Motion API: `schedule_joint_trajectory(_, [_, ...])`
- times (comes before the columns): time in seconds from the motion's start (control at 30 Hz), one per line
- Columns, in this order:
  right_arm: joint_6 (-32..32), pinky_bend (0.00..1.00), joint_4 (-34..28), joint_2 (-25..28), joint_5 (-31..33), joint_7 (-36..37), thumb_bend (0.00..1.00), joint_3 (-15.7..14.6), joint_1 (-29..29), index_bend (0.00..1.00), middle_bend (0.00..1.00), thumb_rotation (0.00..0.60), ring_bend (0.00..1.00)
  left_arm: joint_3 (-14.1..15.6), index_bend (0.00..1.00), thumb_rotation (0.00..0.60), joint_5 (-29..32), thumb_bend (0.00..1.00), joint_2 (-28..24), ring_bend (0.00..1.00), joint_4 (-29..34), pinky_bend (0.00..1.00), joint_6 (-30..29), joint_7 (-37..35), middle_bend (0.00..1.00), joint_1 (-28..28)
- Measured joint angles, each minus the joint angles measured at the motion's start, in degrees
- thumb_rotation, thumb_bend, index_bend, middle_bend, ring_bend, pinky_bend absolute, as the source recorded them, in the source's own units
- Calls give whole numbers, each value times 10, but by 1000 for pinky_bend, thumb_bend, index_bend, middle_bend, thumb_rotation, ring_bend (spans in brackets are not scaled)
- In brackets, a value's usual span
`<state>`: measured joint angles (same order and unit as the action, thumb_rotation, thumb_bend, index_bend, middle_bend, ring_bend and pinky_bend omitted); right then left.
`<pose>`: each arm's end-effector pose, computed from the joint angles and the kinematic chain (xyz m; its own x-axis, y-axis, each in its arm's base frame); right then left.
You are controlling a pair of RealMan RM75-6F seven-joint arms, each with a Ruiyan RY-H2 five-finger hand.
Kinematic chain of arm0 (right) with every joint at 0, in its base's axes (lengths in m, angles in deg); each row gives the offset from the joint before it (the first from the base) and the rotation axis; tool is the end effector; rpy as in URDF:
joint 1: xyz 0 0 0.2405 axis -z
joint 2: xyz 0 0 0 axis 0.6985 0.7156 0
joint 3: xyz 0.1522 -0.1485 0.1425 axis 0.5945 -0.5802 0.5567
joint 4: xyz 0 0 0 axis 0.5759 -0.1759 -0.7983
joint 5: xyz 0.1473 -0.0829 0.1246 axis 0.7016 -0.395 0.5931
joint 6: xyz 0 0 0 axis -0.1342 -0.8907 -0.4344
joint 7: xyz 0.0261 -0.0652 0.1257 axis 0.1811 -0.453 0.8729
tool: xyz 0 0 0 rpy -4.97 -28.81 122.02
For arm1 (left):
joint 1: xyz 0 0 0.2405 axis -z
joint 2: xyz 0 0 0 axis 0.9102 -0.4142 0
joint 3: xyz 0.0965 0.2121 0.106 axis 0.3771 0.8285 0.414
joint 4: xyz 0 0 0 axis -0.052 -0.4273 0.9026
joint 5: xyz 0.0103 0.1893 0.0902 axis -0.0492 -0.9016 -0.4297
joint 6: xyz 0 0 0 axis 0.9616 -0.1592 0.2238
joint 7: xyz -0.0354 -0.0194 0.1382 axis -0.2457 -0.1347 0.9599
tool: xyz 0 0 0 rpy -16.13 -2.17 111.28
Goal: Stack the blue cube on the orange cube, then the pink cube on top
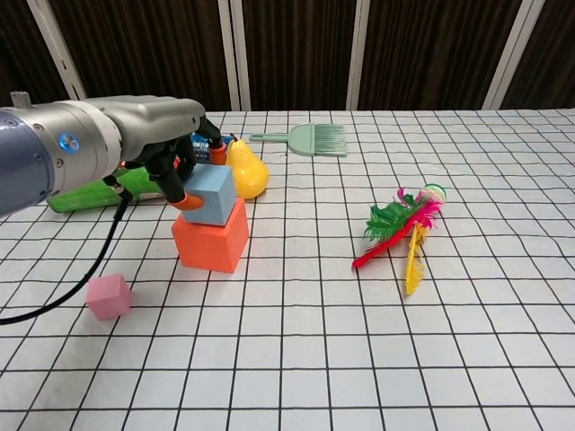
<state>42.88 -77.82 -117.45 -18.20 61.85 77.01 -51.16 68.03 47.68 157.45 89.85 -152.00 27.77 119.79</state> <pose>-0.3301 -0.1929 0.1663 0.3370 -0.1061 0.9355 -0.9392 0.0314 0.3419 -0.0574 0.3095 -0.0095 0.5501 0.2747 0.7887 0.8334 -0.2404 -0.4976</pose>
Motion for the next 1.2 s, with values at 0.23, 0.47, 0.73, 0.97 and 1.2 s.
schedule_joint_trajectory(0.23, [-1,137,-1,0,2,0,69,0,0,25,23,600,34,4,352,600,6,378,-5,709,0,814,6,3,752,5])
schedule_joint_trajectory(0.47, [-1,137,-1,1,2,0,69,0,0,24,23,600,34,11,351,600,9,377,-7,708,1,814,0,9,751,8])
schedule_joint_trajectory(0.73, [-2,137,-1,0,2,-1,69,0,-1,24,23,600,35,12,350,600,8,377,-8,708,3,814,-16,12,751,9])
schedule_joint_trajectory(0.97, [-6,137,-3,-1,3,-5,69,0,-2,24,23,600,35,14,350,600,8,378,-8,708,1,814,-20,16,751,10])
schedule_joint_trajectory(1.2, [-8,137,-3,-1,7,-7,68,1,-3,25,23,600,35,15,351,600,6,378,-5,708,-8,814,-14,8,752,10])
